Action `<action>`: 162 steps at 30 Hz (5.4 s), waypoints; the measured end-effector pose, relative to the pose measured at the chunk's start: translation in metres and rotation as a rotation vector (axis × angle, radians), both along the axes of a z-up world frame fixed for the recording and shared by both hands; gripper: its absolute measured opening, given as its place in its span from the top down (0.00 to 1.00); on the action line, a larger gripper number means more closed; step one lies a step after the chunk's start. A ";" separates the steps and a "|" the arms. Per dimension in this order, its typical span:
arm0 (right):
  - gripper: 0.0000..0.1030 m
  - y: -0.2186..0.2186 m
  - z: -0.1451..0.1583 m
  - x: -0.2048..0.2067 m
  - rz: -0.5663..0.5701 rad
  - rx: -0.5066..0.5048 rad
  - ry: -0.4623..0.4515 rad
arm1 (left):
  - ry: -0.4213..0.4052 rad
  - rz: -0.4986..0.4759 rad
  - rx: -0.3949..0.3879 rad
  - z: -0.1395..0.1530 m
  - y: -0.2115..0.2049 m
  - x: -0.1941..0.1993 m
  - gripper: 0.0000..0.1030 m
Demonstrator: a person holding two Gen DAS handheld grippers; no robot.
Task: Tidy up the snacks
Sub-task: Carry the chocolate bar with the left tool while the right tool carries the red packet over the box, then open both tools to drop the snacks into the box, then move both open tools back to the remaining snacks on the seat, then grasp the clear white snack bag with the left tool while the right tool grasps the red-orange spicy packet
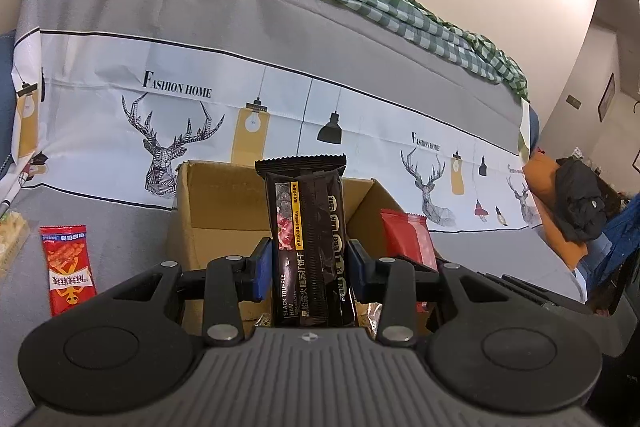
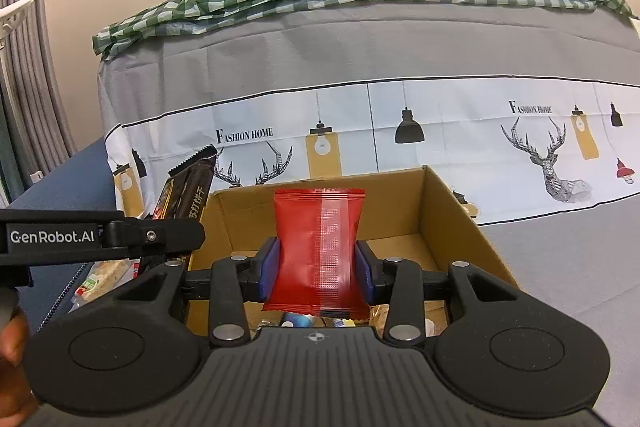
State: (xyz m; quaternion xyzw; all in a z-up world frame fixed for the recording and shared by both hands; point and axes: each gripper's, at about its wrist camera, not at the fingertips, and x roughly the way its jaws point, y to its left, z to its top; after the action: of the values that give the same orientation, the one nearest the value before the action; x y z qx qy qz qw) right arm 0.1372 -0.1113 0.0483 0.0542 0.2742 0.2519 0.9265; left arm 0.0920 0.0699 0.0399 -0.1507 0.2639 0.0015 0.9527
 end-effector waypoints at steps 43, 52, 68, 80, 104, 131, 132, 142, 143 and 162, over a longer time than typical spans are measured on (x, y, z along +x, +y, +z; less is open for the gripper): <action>0.60 -0.009 -0.004 0.005 -0.136 -0.026 0.012 | 0.007 -0.058 0.008 -0.009 -0.018 0.011 0.59; 0.48 -0.008 -0.007 0.008 -0.157 -0.033 0.044 | -0.004 -0.069 0.001 -0.009 -0.017 0.011 0.39; 0.43 0.002 -0.005 0.006 -0.142 -0.009 0.052 | -0.028 -0.018 0.042 -0.006 -0.009 -0.006 0.58; 0.50 0.041 0.004 -0.017 -0.080 0.080 0.064 | 0.081 -0.037 0.236 0.010 0.040 -0.030 0.58; 0.69 0.178 -0.008 -0.097 0.309 -0.016 -0.039 | 0.136 0.308 0.255 -0.031 0.176 -0.042 0.77; 0.33 0.284 -0.112 -0.016 0.245 -0.230 0.187 | 0.327 0.406 0.344 -0.089 0.213 0.010 0.51; 0.41 0.284 -0.111 -0.016 0.251 -0.231 0.176 | 0.338 0.403 0.349 -0.093 0.213 0.013 0.50; 0.43 0.261 -0.106 -0.026 0.150 -0.213 0.145 | 0.381 0.383 0.449 -0.119 0.206 0.027 0.31; 0.43 0.259 -0.106 -0.027 0.143 -0.214 0.153 | 0.385 0.386 0.468 -0.121 0.204 0.028 0.31; 0.38 0.258 -0.095 -0.040 0.221 -0.300 0.100 | 0.376 0.444 0.523 -0.115 0.209 0.018 0.93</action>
State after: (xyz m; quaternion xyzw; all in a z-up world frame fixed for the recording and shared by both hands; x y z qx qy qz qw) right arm 0.0975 0.1472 -0.0468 -0.1025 0.3585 0.3056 0.8761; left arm 0.1103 0.2787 -0.0755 0.0468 0.3855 0.3024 0.8705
